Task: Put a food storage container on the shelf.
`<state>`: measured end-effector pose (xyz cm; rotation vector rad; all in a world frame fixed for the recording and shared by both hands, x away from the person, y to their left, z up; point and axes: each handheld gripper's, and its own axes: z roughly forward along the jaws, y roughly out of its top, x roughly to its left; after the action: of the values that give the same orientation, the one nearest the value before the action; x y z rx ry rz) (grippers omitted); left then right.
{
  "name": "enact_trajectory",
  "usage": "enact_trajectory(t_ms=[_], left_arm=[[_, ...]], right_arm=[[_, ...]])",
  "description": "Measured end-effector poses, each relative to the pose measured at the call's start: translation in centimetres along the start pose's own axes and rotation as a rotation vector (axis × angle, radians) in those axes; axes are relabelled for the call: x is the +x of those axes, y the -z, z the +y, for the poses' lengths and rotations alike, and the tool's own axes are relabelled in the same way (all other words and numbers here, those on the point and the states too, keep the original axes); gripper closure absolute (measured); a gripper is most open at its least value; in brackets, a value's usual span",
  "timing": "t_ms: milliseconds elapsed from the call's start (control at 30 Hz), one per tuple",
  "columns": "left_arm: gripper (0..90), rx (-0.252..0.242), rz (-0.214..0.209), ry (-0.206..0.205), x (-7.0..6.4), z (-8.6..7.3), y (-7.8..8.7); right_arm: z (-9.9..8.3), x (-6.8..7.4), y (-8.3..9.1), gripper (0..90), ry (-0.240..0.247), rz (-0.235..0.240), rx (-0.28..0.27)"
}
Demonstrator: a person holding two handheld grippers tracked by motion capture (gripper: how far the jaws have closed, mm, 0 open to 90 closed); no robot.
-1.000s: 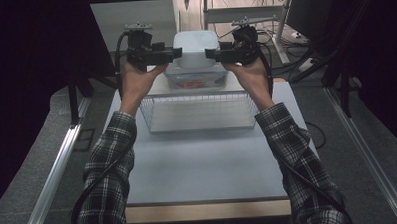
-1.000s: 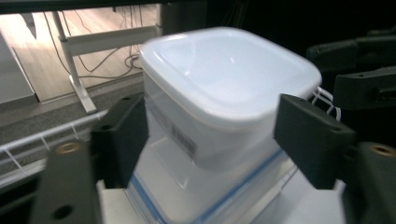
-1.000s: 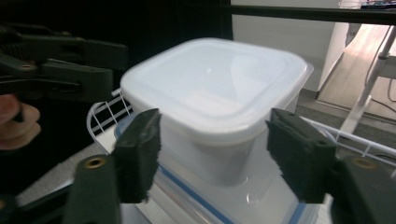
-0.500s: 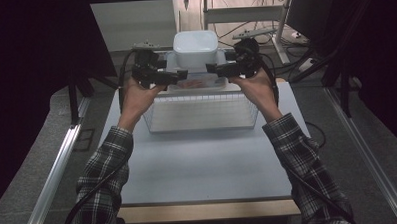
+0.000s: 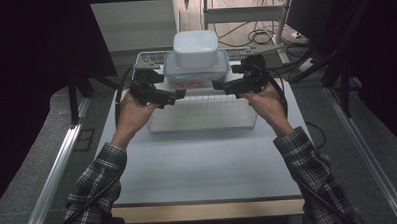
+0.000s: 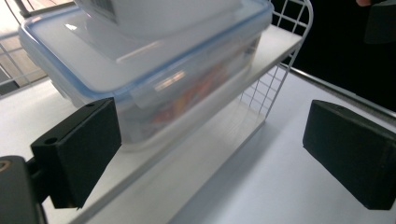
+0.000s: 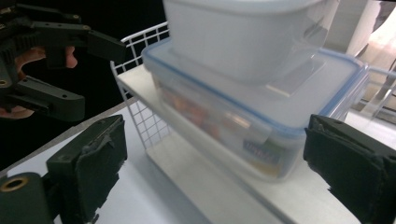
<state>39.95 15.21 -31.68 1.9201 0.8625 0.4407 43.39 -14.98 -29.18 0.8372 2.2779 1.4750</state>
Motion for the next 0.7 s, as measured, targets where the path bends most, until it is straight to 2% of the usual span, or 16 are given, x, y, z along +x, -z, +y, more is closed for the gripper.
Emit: enact_trajectory(t_ms=[133, 400, 700], left_arm=[[3.7, 0.003, -0.015, -0.006, -0.5, -0.9, 0.1], [3.9, 0.003, -0.05, 0.014, -1.0, -2.8, -0.1], [4.7, -0.008, -0.082, 0.015, -1.7, -4.7, -0.2]], right_arm=[[-1.1, 0.3, 0.4, 5.1, 0.011, 0.004, 0.008], [-2.7, 0.7, 1.0, 4.5, 0.017, 0.013, 0.01], [-4.8, 0.8, 1.0, 4.4, 0.025, 0.024, 0.028]])
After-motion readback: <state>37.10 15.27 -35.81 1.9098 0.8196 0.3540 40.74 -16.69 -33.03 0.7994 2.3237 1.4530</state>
